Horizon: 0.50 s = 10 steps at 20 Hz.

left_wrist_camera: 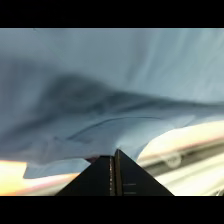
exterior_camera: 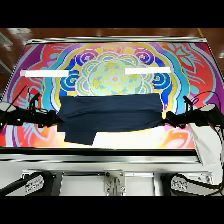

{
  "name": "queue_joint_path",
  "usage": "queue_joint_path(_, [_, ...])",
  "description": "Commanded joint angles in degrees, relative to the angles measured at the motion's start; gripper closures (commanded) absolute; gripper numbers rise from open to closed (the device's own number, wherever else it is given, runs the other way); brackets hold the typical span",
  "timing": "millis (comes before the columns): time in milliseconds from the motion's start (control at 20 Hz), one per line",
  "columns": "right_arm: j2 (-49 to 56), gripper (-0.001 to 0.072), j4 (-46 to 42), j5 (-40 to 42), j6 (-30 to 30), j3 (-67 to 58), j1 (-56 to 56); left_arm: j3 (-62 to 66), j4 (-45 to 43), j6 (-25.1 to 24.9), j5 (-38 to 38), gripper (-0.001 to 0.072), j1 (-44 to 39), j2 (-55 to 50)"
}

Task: Fold the shirts.

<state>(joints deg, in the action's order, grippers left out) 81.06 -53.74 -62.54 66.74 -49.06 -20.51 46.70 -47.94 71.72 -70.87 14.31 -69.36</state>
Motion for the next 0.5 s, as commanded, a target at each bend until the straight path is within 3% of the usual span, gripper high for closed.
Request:
queue_joint_path(0, [1.4,0.0641,2.1,5.5,1.5,-6.5,5.0,11.7,1.1,0.5,-1.0,0.0670,0.0,-8.0])
queue_joint_path(250, [11.4,0.0641,2.2,11.6,7.2,-20.1,11.1,27.7,4.0,2.1,-1.7,0.0670,0.0,-20.7])
queue_joint_path(450, [19.2,0.0641,2.3,11.8,9.8,-28.6,11.8,36.4,4.0,4.2,-1.7,0.0669,-0.2,-29.5])
